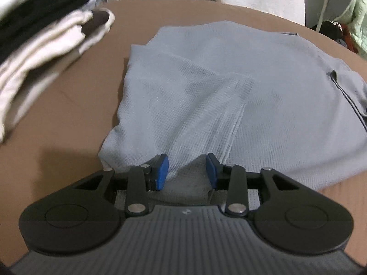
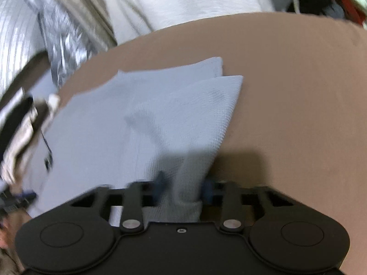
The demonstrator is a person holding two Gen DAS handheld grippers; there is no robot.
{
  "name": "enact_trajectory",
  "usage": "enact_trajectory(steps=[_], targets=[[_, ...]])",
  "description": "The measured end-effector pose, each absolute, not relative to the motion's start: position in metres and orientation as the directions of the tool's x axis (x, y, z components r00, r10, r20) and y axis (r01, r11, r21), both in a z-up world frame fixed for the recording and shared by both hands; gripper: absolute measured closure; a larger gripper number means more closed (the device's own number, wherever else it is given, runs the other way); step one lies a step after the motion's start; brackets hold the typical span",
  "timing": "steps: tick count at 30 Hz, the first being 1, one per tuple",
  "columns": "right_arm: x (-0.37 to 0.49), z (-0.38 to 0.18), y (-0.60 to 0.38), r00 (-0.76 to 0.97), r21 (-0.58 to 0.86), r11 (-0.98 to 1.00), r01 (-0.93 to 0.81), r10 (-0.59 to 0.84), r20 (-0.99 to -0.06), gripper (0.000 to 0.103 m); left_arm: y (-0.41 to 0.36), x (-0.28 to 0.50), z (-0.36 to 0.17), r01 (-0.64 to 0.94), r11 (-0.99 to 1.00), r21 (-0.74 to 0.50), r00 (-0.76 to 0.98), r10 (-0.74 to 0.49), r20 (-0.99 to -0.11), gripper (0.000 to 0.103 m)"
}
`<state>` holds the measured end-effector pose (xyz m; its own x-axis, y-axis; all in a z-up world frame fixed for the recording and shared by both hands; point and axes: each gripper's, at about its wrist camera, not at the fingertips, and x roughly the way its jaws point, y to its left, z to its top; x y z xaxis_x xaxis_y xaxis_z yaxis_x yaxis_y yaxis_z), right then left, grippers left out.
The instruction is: Fold clothes
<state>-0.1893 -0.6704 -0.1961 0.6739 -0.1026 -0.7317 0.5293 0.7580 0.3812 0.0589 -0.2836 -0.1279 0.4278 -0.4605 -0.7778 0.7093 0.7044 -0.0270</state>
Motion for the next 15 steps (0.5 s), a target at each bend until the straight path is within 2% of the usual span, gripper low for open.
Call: enact_trajectory(steps=[4,8,11,15], targets=[[-0.186,-0.17,-0.661,0.692,0.358,0.755,0.55,-0.172,-0.701,0.092,-0.288,0.071,-0.121,0.722,0.68,-0.129,0.381,-0.546,-0.747,0.063],[-0.158,-0.126,-0.623,0.659,0.237,0.769,0.593,-0.295,-0.692,0.092,-0.29,0.077,-0.114,0.722,0.667,-0.183,0.357,-0.586,-0.728,0.063],[-0.112,-0.092,-0.587,0.646,0.199,0.771,0.605,-0.328,-0.69,0.092,-0.284,0.092,-0.108,0.705,0.674,-0.221,0.353,-0.604,-0.714,0.063],[-0.037,-0.055,-0.519,0.685,0.118,0.851,0.512,-0.322,-0.654,0.092,-0.263,0.126,-0.105,0.673,0.676,-0.299,0.338,-0.641,-0.689,0.063]])
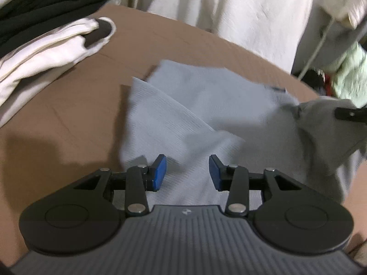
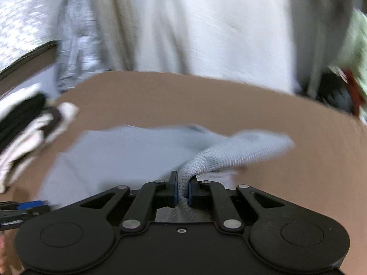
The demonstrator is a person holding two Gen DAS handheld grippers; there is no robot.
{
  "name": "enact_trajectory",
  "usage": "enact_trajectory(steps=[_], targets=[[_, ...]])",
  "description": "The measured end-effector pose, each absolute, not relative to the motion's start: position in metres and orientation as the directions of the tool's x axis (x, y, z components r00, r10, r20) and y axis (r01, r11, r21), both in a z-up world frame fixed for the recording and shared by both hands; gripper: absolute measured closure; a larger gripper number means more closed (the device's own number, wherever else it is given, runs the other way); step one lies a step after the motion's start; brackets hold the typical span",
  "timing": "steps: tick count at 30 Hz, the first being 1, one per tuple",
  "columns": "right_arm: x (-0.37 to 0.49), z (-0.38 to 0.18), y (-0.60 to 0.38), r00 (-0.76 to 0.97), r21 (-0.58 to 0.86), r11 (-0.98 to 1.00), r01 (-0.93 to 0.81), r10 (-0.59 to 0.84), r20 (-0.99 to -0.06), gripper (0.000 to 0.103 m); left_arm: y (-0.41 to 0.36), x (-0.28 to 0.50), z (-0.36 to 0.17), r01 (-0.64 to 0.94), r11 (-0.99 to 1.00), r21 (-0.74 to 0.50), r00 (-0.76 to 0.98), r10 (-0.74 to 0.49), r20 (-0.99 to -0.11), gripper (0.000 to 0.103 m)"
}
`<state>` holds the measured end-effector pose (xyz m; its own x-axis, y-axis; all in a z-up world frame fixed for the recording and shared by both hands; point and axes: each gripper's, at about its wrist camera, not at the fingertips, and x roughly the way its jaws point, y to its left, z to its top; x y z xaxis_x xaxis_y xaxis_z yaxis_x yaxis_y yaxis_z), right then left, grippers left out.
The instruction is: Fold clothes
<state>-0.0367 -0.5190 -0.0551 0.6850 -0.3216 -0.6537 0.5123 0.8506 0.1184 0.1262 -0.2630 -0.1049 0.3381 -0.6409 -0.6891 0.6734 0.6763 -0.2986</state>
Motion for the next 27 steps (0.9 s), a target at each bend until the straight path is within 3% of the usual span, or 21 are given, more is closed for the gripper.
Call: enact_trajectory(steps=[4,6,9,14,18,20,22,25,27], targets=[[0.037,-0.064,-0.461,0.712,0.179,0.922,0.343,-0.131,-0.69,0.093,-0.247,0.156,-0.128,0.662,0.707,-0.249,0.366,-0.594,-0.716,0.061],[0.063,-0.093,-0.436,0.712,0.227,0.925,0.304,-0.062,-0.699,0.094,-0.238,0.168,-0.139,0.612,0.716,-0.336,0.324,-0.615,-0.719,0.061],[0.084,-0.132,-0.41,0.698,0.221,0.918,0.329,-0.079,-0.711,0.094,-0.228,0.183,-0.149,0.551,0.712,-0.436,0.28,-0.65,-0.706,0.061],[0.079,-0.123,-0.401,0.756,0.184,0.928,0.323,-0.136,-0.641,0.093,-0.219,0.192,-0.136,0.521,0.652,-0.551,0.258,-0.735,-0.627,0.061],[0.095,-0.122,-0.398,0.702,0.203,0.955,0.217,-0.008,-0.712,0.091,-0.206,0.199,-0.131,0.486,0.597,-0.638,0.244,-0.794,-0.557,0.061],[0.096,-0.129,-0.4,0.671,0.222,0.96,0.169,0.052,-0.739,0.088,-0.204,0.2,-0.139,0.467,0.59,-0.659,0.215,-0.798,-0.563,0.061],[0.076,-0.123,-0.406,0.703,0.265,0.95,0.165,0.075,-0.708,0.084,-0.203,0.201,-0.145,0.451,0.6,-0.661,0.201,-0.79,-0.58,0.061],[0.027,-0.107,-0.416,0.778,0.346,0.927,0.144,0.11,-0.619,0.067,-0.206,0.2,-0.143,0.455,0.604,-0.654,0.203,-0.786,-0.584,0.061],[-0.003,-0.1,-0.416,0.787,0.317,0.939,0.135,0.093,-0.609,0.064,-0.209,0.195,-0.134,0.48,0.585,-0.654,0.195,-0.798,-0.57,0.061]])
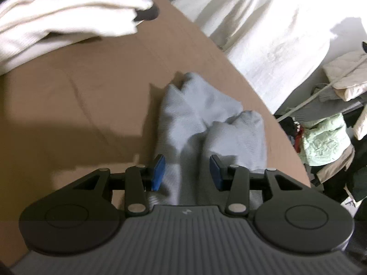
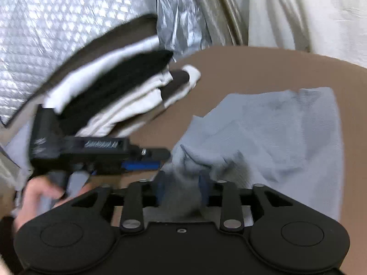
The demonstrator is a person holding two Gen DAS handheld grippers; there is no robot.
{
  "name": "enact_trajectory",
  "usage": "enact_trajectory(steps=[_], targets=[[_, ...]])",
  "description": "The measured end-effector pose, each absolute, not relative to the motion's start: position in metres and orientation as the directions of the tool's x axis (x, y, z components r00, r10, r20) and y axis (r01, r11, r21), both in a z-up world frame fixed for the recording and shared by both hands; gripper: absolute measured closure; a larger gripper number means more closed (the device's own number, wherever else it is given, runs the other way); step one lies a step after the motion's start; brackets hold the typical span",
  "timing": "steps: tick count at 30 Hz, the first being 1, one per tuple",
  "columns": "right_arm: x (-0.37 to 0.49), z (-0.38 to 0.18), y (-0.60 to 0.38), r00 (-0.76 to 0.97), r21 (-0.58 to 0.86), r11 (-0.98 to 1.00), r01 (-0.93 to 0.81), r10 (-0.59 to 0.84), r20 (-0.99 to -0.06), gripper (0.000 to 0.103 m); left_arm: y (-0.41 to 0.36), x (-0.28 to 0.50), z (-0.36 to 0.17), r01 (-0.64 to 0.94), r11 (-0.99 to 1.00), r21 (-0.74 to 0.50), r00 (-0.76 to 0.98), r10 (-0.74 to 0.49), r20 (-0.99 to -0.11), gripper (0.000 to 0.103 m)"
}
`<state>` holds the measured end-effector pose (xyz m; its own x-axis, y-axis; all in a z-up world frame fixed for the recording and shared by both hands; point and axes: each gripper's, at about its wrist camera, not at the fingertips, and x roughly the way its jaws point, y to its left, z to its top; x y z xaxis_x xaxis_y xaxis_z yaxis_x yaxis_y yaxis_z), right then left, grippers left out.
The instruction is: Fold clothes
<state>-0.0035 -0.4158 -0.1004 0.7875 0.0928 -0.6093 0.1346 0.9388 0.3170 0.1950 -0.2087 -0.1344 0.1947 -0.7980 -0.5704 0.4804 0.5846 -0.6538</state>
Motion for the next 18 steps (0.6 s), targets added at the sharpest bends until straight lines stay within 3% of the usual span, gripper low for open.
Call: enact_trajectory(steps=[3,5,10,12,14,18], targets=[[-0.045,-0.094,-0.41,0.773,0.203,0.97,0.131,0.028,-0.634,0.064,-0.21,0.181,-0.121,0.531,0.551,-0.644,0.162,-0.812,-0.561,0.06],[-0.063,-0.099,-0.402,0.741,0.089,0.985,0.147,-0.05,-0.67,0.058,-0.21,0.17,-0.115,0.572,0.533,-0.624,0.146,-0.814,-0.562,0.052],[-0.073,-0.125,-0.399,0.69,-0.037,0.981,0.193,-0.162,-0.705,0.044,-0.219,0.164,-0.117,0.567,0.542,-0.62,0.127,-0.801,-0.585,0.05],[-0.066,-0.133,-0.406,0.705,-0.01,0.972,0.234,-0.177,-0.687,0.036,-0.221,0.168,-0.121,0.539,0.536,-0.65,0.12,-0.813,-0.57,0.048],[-0.058,-0.141,-0.416,0.726,0.053,0.961,0.272,-0.169,-0.667,0.033,-0.225,0.17,-0.126,0.517,0.537,-0.666,0.124,-0.817,-0.563,0.047],[-0.033,-0.156,-0.449,0.79,0.321,0.913,0.252,-0.002,-0.614,0.032,-0.235,0.171,-0.149,0.487,0.563,-0.668,0.085,-0.791,-0.605,0.046]])
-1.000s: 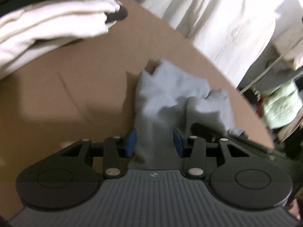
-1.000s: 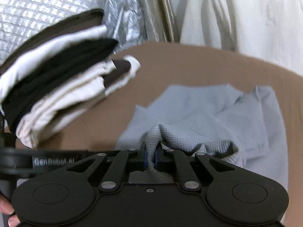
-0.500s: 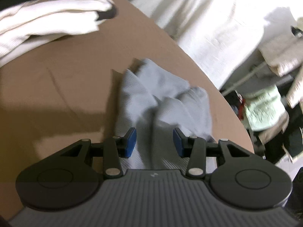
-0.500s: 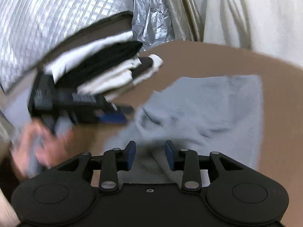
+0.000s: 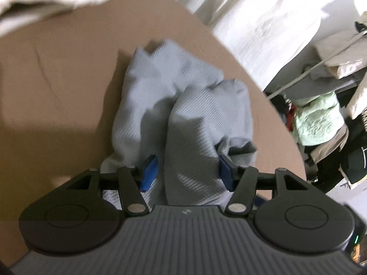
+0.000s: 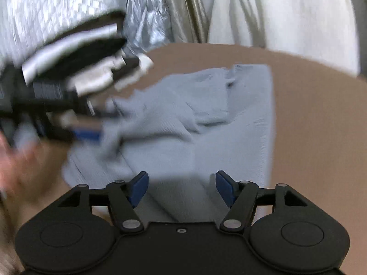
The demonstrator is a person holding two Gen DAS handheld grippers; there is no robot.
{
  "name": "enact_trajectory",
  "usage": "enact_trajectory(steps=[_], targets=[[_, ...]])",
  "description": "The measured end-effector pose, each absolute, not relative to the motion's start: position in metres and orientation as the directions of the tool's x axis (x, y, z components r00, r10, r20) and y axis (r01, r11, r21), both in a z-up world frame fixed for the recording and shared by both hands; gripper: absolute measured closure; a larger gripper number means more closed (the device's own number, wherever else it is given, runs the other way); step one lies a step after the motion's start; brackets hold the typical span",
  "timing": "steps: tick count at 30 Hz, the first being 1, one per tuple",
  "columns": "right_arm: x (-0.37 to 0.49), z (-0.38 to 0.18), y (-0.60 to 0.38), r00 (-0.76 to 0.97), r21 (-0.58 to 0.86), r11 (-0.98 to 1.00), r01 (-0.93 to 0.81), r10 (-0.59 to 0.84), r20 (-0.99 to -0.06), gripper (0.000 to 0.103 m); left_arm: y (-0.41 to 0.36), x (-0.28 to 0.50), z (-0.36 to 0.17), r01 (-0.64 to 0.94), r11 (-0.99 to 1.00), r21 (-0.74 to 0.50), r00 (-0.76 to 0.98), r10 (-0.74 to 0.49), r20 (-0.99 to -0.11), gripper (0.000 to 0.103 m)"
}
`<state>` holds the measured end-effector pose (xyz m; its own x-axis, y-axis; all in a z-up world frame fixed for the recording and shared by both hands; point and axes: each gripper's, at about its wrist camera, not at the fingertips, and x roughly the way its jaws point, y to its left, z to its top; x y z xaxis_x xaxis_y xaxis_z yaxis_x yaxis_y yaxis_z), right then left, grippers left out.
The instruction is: Fold clothes
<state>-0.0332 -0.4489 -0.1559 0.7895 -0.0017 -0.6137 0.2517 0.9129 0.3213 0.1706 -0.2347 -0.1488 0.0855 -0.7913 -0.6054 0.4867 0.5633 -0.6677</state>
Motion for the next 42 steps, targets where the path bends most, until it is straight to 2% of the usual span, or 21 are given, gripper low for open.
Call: enact_trajectory(steps=[2,4,6,7,8,15,17,25,27,28,30,31,32,34,36,37,42], targets=[[-0.011,-0.169,-0.465,0.78,0.425,0.878,0.22,0.103,-0.617,0.017,-0.229,0.173,-0.154,0.455,0.564,-0.69,0.078,-0.796,-0.6,0.044],[0.0,-0.171,-0.469,0.789,0.463,0.865,0.192,0.145,-0.597,0.018,-0.22,0.174,-0.158,0.414,0.556,-0.721,0.076,-0.81,-0.582,0.042],[0.005,-0.167,-0.468,0.809,0.481,0.861,0.163,0.163,-0.565,0.041,-0.212,0.176,-0.161,0.382,0.549,-0.744,0.077,-0.821,-0.566,0.042],[0.007,-0.165,-0.464,0.814,0.481,0.865,0.142,0.174,-0.554,0.071,-0.209,0.176,-0.162,0.369,0.545,-0.752,0.078,-0.825,-0.56,0.042],[0.007,-0.162,-0.455,0.815,0.467,0.877,0.113,0.187,-0.548,0.088,-0.206,0.177,-0.162,0.355,0.544,-0.76,0.079,-0.828,-0.555,0.042],[-0.014,-0.133,-0.362,0.865,0.086,0.996,-0.011,0.053,-0.499,0.086,-0.187,0.184,-0.153,0.301,0.524,-0.797,0.111,-0.849,-0.516,0.042],[-0.015,-0.138,-0.338,0.854,0.003,0.998,-0.057,0.05,-0.518,0.076,-0.18,0.181,-0.148,0.306,0.547,-0.779,0.107,-0.833,-0.543,0.042],[-0.016,-0.145,-0.307,0.721,0.091,0.979,-0.184,0.197,-0.665,0.073,-0.178,0.165,-0.138,0.432,0.621,-0.653,0.107,-0.755,-0.647,0.042],[-0.022,-0.131,-0.316,0.703,0.068,0.983,-0.17,0.169,-0.691,0.067,-0.181,0.165,-0.14,0.436,0.626,-0.647,0.109,-0.75,-0.652,0.041],[-0.024,-0.124,-0.321,0.694,0.056,0.985,-0.163,0.155,-0.703,0.061,-0.186,0.165,-0.141,0.449,0.626,-0.638,0.11,-0.747,-0.656,0.037],[-0.033,-0.11,-0.335,0.682,0.001,0.986,-0.168,0.117,-0.722,0.05,-0.195,0.164,-0.139,0.487,0.637,-0.598,0.14,-0.732,-0.667,0.037],[-0.038,-0.104,-0.343,0.678,-0.033,0.984,-0.175,0.096,-0.729,0.041,-0.199,0.164,-0.138,0.506,0.642,-0.577,0.155,-0.725,-0.671,0.037],[-0.043,-0.099,-0.35,0.674,-0.069,0.981,-0.179,0.071,-0.736,0.038,-0.203,0.162,-0.135,0.534,0.638,-0.555,0.172,-0.725,-0.667,0.037],[-0.052,-0.1,-0.365,0.657,-0.136,0.974,-0.182,0.017,-0.754,0.038,-0.21,0.157,-0.13,0.588,0.629,-0.508,0.205,-0.724,-0.659,0.041],[-0.058,-0.107,-0.384,0.653,-0.132,0.978,-0.162,0.006,-0.757,0.038,-0.217,0.153,-0.124,0.638,0.619,-0.458,0.237,-0.724,-0.648,0.062],[-0.06,-0.112,-0.394,0.655,-0.12,0.982,-0.148,0.006,-0.755,0.038,-0.22,0.151,-0.121,0.661,0.613,-0.433,0.252,-0.725,-0.641,0.079],[-0.057,-0.129,-0.426,0.677,0.137,0.989,-0.054,0.137,-0.723,0.038,-0.232,0.144,-0.12,0.729,0.576,-0.369,0.249,-0.726,-0.641,0.081]])
